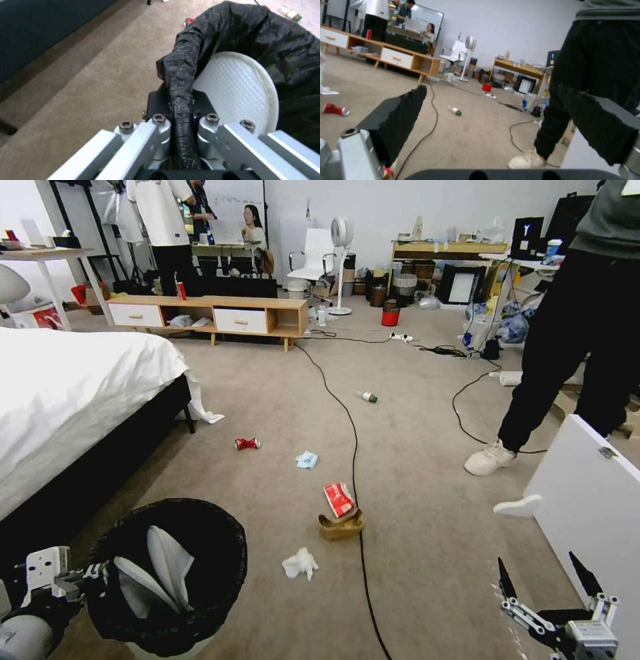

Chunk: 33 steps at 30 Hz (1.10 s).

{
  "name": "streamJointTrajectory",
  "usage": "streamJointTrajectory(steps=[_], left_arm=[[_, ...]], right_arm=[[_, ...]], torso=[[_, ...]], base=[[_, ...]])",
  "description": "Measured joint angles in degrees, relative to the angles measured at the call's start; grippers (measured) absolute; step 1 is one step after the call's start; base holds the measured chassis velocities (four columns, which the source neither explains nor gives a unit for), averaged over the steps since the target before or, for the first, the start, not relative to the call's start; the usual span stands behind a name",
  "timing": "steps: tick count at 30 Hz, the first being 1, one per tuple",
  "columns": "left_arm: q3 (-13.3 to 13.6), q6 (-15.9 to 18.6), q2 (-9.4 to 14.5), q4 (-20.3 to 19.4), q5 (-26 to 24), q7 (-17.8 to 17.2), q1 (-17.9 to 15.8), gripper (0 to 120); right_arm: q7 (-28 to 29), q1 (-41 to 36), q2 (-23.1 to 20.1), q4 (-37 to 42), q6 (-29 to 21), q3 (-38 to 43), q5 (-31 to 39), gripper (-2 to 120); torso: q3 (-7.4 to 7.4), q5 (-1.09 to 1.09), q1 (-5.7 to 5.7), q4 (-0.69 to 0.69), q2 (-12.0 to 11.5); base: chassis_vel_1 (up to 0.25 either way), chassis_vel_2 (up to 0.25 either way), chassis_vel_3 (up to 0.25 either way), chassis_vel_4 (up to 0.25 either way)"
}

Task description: Pick up the trash bin and place the garbage on the floor into it.

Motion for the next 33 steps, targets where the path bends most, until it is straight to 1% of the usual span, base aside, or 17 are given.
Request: streamJointTrajectory(steps=[1, 4, 8, 11, 17, 18, 20, 23, 26, 28, 29, 33], left_arm=[[0.0, 0.0, 0.0, -0.1, 0.0, 0.0, 0.0, 4], [0.1, 0.0, -0.1, -0.3, 0.0, 0.1, 0.1, 4], [0.5, 0.0, -0.2, -0.6, 0.1, 0.1, 0.1, 4], [0.6, 0.0, -0.2, -0.6, 0.1, 0.1, 0.1, 4], [1.2, 0.0, -0.4, -1.0, 0.3, 0.1, 0.1, 4], [1.3, 0.0, -0.5, -1.1, 0.3, 0.1, 0.1, 4], [1.4, 0.0, -0.5, -1.2, 0.3, 0.1, 0.0, 4], [1.5, 0.0, -0.5, -1.2, 0.4, 0.2, 0.0, 4], [1.6, 0.0, -0.6, -1.2, 0.5, 0.2, 0.1, 4], [1.6, 0.0, -0.6, -1.3, 0.5, 0.2, 0.2, 4], [1.6, 0.0, -0.6, -1.4, 0.5, 0.2, 0.2, 4], [1.5, 0.0, -0.6, -1.5, 0.5, 0.2, 0.2, 4]], right_arm=[[-0.1, 0.0, -0.1, 0.1, 0.0, 0.1, 0.1, 100], [-0.1, -0.1, -0.2, 0.4, 0.0, 0.2, 0.3, 100], [-0.2, -0.1, -0.2, 0.4, 0.0, 0.2, 0.3, 100], [-0.2, -0.1, -0.2, 0.4, 0.0, 0.2, 0.4, 100], [-0.2, 0.1, -0.3, 0.4, 0.3, 0.2, 0.3, 100], [-0.1, 0.2, -0.3, 0.4, 0.3, 0.1, 0.2, 100], [0.0, 0.3, -0.4, 0.3, 0.3, 0.1, 0.0, 100], [0.3, 0.3, -0.5, 0.1, 0.3, 0.1, -0.3, 100], [0.5, 0.3, -0.5, -0.2, 0.4, 0.0, -0.6, 100], [0.5, 0.2, -0.5, -0.2, 0.5, 0.0, -0.7, 100], [0.5, 0.2, -0.6, -0.2, 0.5, -0.1, -0.7, 100], [0.5, 0.2, -0.7, -0.2, 0.6, -0.1, -0.7, 100]], torso=[[0.01, 0.03, 0.00, 0.00, 0.0], [0.00, -0.01, 0.00, 0.00, 0.0], [0.00, 0.03, 0.00, 0.00, 0.0], [0.01, 0.01, 0.01, 0.01, 0.0], [0.01, 0.01, 0.01, -0.01, 0.0], [0.00, 0.02, 0.00, 0.02, 0.0], [0.03, 0.01, 0.01, -0.01, 0.0], [0.02, 0.03, 0.01, -0.01, 0.0], [0.00, -0.03, 0.00, 0.00, 0.0], [-0.01, 0.03, 0.00, 0.02, 0.0], [-0.01, 0.00, 0.00, 0.00, 0.0], [-0.01, 0.03, 0.00, 0.00, 0.0]], base=[[-0.288, 0.292, 0.270, -0.279], [-0.263, 0.280, 0.269, -0.279], [-0.270, 0.269, 0.274, -0.285], [-0.238, 0.279, 0.262, -0.259], [-0.271, 0.263, 0.260, -0.256], [-0.232, 0.249, 0.254, -0.232], [-0.208, 0.196, 0.188, -0.187], [-0.138, 0.113, 0.118, -0.139], [-0.004, 0.033, -0.003, -0.015], [0.018, -0.050, -0.029, 0.028], [0.010, -0.070, -0.037, 0.044], [0.003, -0.017, -0.009, 0.011]])
